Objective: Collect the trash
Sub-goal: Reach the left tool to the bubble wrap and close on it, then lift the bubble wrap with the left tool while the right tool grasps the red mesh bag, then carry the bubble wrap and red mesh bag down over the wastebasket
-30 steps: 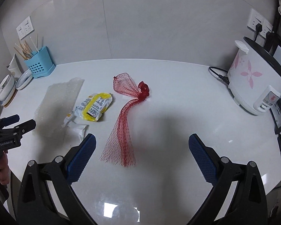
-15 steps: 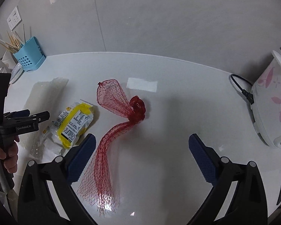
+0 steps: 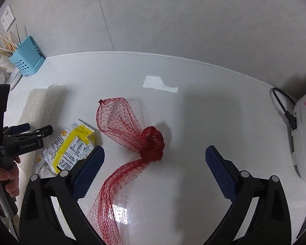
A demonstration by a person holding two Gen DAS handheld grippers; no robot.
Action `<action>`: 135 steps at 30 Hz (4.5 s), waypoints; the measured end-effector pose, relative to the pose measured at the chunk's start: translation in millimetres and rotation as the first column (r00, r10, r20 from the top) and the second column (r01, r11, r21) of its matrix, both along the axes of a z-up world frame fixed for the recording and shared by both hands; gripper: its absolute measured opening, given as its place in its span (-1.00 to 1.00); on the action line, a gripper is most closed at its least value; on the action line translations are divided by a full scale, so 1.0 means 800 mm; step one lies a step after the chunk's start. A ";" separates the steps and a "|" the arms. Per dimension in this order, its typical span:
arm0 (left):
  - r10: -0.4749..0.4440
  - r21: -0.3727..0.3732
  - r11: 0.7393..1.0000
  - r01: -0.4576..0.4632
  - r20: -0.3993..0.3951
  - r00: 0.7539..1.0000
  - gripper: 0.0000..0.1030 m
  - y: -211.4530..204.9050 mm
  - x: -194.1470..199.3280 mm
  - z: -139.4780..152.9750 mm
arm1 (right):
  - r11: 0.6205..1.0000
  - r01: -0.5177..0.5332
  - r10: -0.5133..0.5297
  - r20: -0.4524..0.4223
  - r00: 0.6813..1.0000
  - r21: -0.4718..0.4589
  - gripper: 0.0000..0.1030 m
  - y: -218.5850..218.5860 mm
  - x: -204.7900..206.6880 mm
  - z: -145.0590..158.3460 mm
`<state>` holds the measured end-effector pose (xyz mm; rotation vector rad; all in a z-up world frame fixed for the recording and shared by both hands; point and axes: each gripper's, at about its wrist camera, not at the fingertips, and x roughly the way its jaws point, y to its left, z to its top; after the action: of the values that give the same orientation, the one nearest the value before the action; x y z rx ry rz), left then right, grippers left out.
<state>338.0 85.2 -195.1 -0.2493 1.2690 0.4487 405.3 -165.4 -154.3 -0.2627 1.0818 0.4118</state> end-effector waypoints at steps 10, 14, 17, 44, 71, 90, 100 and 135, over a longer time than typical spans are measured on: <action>0.022 0.023 1.000 -0.021 -0.029 0.999 -0.75 -0.011 -0.002 0.015 | 0.997 -0.039 0.036 -0.059 0.998 -0.065 0.70 0.025 0.014 -0.029; 0.021 0.011 1.000 -0.021 -0.013 1.000 -0.79 -0.003 -0.006 0.022 | 0.996 -0.038 0.030 -0.096 0.995 -0.081 0.48 0.029 0.021 -0.042; 0.019 0.011 1.000 -0.019 0.001 1.000 -0.80 -0.001 -0.013 0.027 | 0.995 -0.039 0.027 -0.135 0.990 -0.090 0.23 0.029 0.025 -0.053; -0.047 0.042 0.998 0.043 0.097 0.994 -0.81 -0.040 -0.082 0.112 | 0.998 0.026 -0.031 -0.099 0.995 -0.054 -0.74 0.006 -0.018 -0.007; -0.192 0.036 0.981 0.189 0.265 0.945 -0.81 -0.047 -0.223 0.216 | 0.993 0.110 -0.114 0.109 0.987 0.042 -0.74 -0.001 -0.193 0.125; -0.312 0.057 0.947 0.315 0.383 0.869 -0.81 -0.033 -0.382 0.266 | 0.981 0.164 -0.184 0.238 0.954 0.102 -0.75 0.033 -0.394 0.185; -0.385 0.067 0.917 0.393 0.407 0.828 -0.81 -0.043 -0.503 0.280 | 0.972 0.198 -0.225 0.254 0.941 0.131 -0.75 0.034 -0.534 0.181; -0.352 -0.187 0.898 0.398 0.238 0.905 -0.81 -0.140 -0.653 0.043 | 0.998 0.007 -0.009 0.026 1.000 0.070 -0.74 -0.031 -0.647 -0.053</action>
<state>-184.1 -27.0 -160.5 -0.2304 1.1370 -0.0609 -112.5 -190.6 -196.5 -0.2012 1.0405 0.4366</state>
